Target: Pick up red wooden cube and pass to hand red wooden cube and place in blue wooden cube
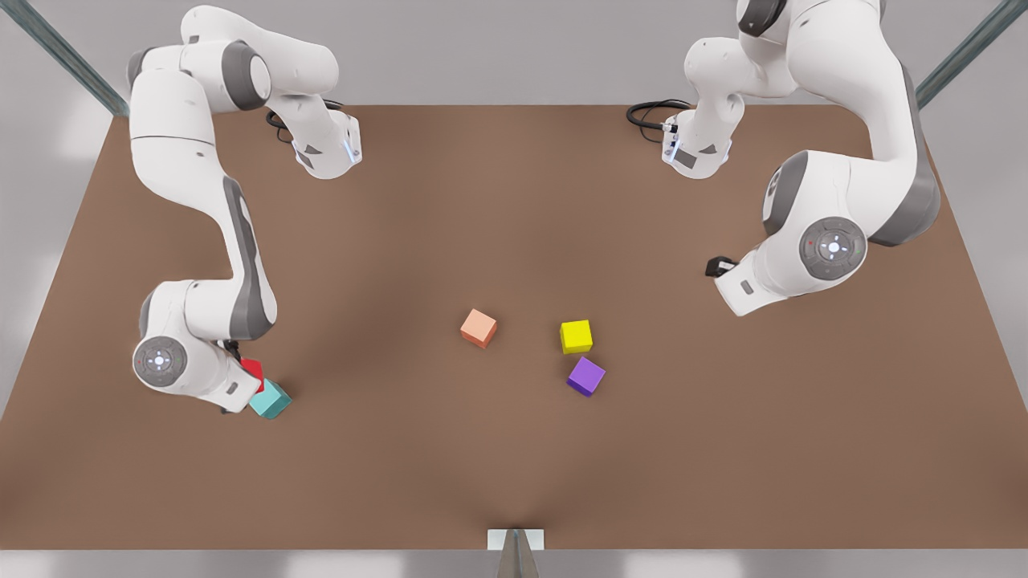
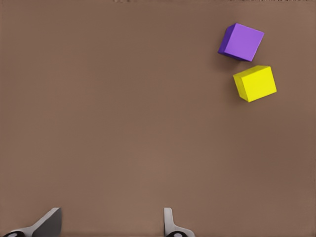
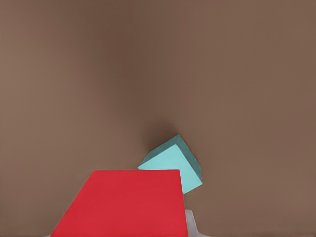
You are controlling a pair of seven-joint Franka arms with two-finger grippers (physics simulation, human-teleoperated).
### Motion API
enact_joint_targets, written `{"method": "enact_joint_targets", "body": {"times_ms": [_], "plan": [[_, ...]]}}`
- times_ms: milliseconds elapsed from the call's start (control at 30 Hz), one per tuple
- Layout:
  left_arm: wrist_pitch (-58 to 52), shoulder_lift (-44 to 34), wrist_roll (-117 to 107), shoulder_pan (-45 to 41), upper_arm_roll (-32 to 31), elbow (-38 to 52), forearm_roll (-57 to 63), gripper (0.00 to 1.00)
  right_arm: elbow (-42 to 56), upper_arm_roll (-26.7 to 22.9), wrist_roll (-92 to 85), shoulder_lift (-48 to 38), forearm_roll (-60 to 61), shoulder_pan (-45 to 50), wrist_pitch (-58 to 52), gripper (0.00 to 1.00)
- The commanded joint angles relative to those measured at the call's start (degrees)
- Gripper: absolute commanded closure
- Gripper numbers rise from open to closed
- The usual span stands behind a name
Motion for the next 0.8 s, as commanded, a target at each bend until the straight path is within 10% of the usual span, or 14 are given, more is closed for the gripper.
{"method": "enact_joint_targets", "body": {"times_ms": [0, 633, 667, 700, 767], "plan": [[0.27, -0.04, -8.69, 0.0, 0.0, 0.06, -0.2, 0.0, -1.31, 0.04, 19.52, 0.25, -0.56, 0.01, 10.5, 0.5], [0.27, 0.76, -8.69, 0.44, 0.0, -0.02, -0.64, 0.0, -8.96, -0.04, 21.19, 2.1, -0.56, -1.75, 22.98, 0.49], [0.27, 0.76, -8.69, 0.44, 0.0, -0.02, -0.64, 0.0, -9.22, -0.04, 21.27, 2.1, -0.47, -1.75, 22.98, 0.43], [0.27, 0.76, -8.69, 0.44, 0.0, -0.11, -0.64, 0.0, -9.31, -0.04, 21.53, 2.1, -0.39, -1.75, 23.25, 0.0], [0.27, 0.93, -8.69, 0.44, 0.0, -0.11, -0.64, 0.0, -9.66, -0.04, 21.54, 2.1, -0.39, -1.84, 24.04, 0.0]]}}
